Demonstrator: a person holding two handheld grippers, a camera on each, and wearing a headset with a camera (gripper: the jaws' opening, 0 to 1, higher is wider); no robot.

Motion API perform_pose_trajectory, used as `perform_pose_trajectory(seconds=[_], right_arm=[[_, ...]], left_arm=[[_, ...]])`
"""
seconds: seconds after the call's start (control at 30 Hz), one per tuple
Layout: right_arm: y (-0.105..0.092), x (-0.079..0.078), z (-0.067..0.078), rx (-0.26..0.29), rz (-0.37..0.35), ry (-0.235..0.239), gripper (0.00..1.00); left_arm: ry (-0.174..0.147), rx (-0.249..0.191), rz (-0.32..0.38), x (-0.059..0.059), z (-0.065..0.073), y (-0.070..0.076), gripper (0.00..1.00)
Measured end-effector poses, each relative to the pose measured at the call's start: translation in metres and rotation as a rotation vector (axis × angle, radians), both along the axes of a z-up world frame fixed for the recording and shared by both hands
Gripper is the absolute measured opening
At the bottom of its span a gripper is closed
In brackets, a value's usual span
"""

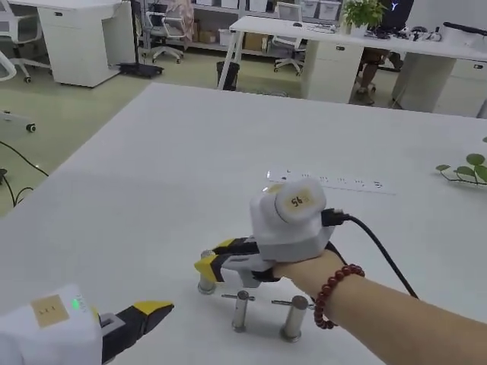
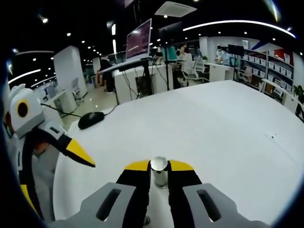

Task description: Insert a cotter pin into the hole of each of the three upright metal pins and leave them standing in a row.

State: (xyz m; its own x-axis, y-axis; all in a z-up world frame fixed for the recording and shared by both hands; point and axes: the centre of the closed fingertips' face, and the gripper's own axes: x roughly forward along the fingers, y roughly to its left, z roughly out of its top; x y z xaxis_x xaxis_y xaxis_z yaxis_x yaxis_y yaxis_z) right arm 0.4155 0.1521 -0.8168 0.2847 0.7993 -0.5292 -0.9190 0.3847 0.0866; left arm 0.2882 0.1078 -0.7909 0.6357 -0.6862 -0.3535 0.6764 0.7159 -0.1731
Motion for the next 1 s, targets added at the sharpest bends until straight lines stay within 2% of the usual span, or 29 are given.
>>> perform_pose_trajectory(seconds=[0.3, 0.57, 1.0], right_arm=[[-0.008, 0.006, 0.001, -0.026, -0.029, -0.005, 0.13], [-0.030, 0.013, 0.001, -0.068, -0.049, -0.011, 0.13], [-0.068, 0.017, 0.004, -0.075, -0.118, 0.002, 0.13]], left_arm=[[-0.005, 0.003, -0.001, 0.002, 0.002, 0.001, 0.84], [-0.008, -0.001, -0.005, 0.004, 0.003, -0.001, 0.84], [-0.018, -0.002, -0.010, 0.006, 0.007, -0.006, 0.83]])
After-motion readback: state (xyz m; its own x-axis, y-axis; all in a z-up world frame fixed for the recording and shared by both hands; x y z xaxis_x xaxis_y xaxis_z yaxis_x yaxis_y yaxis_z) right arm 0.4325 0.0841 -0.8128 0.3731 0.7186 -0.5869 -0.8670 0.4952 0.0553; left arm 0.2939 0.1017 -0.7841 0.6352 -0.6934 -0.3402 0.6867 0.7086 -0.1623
